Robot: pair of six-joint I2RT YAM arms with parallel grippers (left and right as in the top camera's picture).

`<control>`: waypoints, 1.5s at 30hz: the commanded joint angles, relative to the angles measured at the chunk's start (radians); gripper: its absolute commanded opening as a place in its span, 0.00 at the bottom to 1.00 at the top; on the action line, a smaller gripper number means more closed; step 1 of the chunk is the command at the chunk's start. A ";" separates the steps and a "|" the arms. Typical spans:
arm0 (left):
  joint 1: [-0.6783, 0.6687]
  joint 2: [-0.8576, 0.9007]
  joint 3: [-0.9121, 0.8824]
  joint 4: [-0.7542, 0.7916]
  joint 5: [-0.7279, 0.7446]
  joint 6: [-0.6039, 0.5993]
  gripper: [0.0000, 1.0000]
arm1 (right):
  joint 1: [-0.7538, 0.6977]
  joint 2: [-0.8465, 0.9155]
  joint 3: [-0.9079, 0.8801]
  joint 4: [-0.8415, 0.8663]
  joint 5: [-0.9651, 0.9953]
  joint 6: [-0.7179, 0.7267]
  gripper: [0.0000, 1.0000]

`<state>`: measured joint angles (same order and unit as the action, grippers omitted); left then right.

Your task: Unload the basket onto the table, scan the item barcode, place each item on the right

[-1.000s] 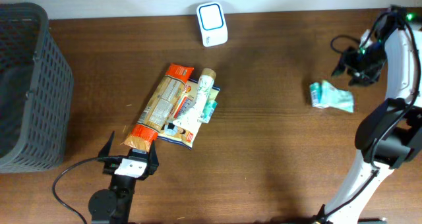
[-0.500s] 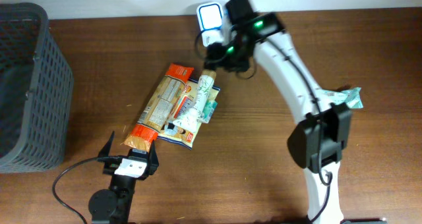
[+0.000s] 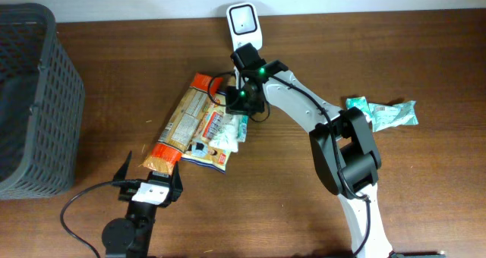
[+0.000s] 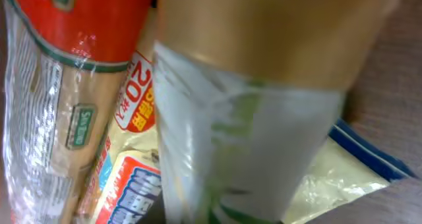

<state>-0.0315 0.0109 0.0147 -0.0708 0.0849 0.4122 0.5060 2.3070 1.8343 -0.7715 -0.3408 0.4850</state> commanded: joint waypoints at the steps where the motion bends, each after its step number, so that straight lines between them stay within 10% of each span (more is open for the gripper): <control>1: 0.002 -0.005 -0.006 -0.002 -0.003 0.012 0.99 | 0.009 -0.024 0.018 -0.051 0.039 -0.088 0.06; 6: 0.002 -0.005 -0.006 -0.002 -0.003 0.013 0.99 | 0.009 -0.146 0.231 -0.329 0.096 -0.250 0.07; 10: 0.002 -0.005 -0.006 -0.002 -0.003 0.012 0.99 | 0.009 -0.159 0.312 -0.626 0.561 -0.237 0.07; 17: 0.002 -0.005 -0.006 -0.002 -0.003 0.012 0.99 | -0.009 -0.089 0.072 -0.588 0.865 -0.188 0.08; 22: 0.002 -0.005 -0.006 -0.002 -0.003 0.013 0.99 | -0.071 -0.078 0.013 -0.464 0.653 -0.193 0.48; 28: 0.002 -0.005 -0.006 -0.002 -0.003 0.013 0.99 | -0.300 -0.121 0.055 -0.545 0.169 -0.380 0.50; 34: 0.002 -0.005 -0.006 -0.002 -0.003 0.013 0.99 | -0.131 -0.173 0.053 -0.609 0.529 -0.366 0.57; 40: 0.002 -0.005 -0.006 -0.002 -0.003 0.012 0.99 | 0.124 -0.167 -0.166 -0.494 0.960 -0.172 1.00; 45: 0.002 -0.005 -0.006 -0.002 -0.003 0.013 0.99 | 0.113 -0.156 -0.300 -0.419 1.059 -0.098 0.99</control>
<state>-0.0315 0.0109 0.0147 -0.0708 0.0849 0.4122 0.6315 2.1540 1.5620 -1.2129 0.6548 0.3416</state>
